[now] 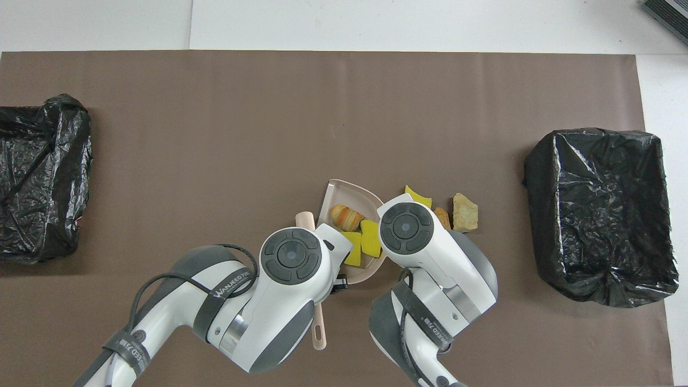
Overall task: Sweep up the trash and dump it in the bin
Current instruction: 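Sweep more crumbs into the dustpan held by the right gripper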
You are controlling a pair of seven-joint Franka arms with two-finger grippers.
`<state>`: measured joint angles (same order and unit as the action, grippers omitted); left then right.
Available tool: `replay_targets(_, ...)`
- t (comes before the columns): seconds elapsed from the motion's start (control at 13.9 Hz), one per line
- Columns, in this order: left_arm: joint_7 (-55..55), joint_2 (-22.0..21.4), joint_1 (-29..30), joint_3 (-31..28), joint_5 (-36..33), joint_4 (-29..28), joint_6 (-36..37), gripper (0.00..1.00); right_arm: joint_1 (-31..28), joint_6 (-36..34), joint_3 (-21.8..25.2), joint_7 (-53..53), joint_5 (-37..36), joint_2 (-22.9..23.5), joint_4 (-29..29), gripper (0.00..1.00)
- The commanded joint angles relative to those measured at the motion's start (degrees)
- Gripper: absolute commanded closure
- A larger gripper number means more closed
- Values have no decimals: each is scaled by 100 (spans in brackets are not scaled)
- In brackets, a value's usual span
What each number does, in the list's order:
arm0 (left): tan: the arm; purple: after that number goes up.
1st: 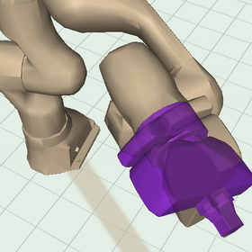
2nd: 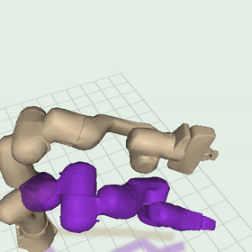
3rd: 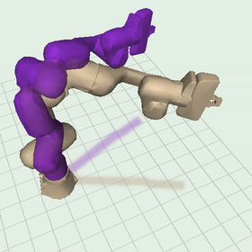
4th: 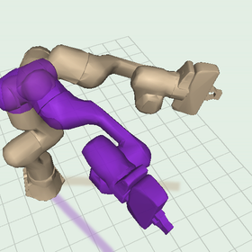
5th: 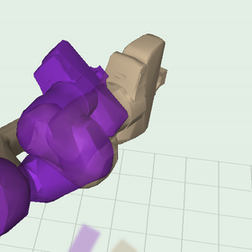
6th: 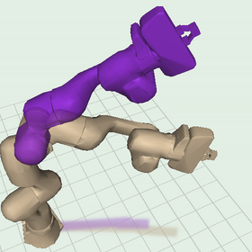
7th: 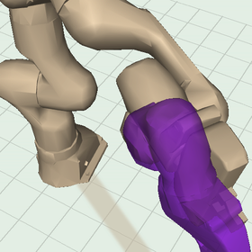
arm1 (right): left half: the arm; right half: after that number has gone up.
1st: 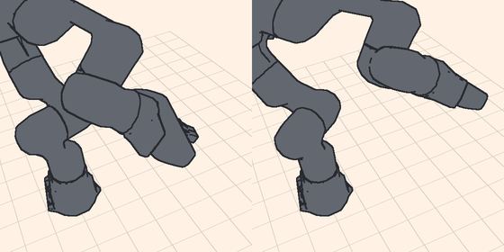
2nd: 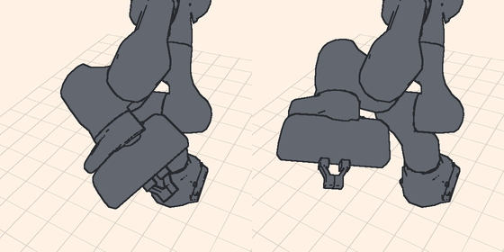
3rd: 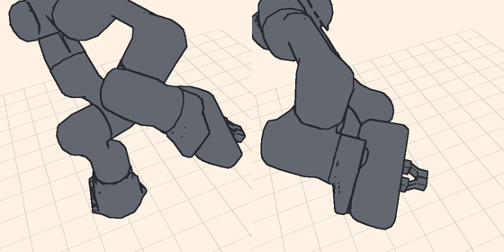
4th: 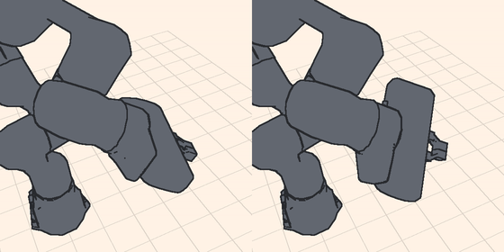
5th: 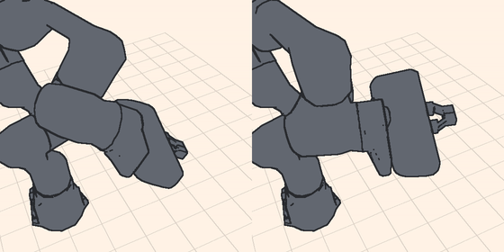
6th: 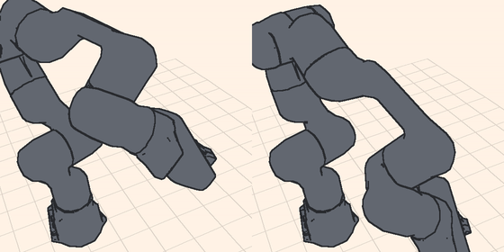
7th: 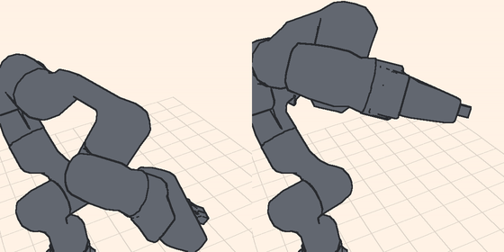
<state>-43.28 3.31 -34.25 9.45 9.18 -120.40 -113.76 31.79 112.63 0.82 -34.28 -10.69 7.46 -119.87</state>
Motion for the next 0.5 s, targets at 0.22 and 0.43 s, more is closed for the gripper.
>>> replay_targets(0.22,12,-531,313,-13,23,-62,590,100,-479,13,-38,-367,434,-280,60,100)
replay_targets(0.43,-75,-918,235,13,-56,-368,724,100,-980,-57,-29,-973,813,-535,121,100)
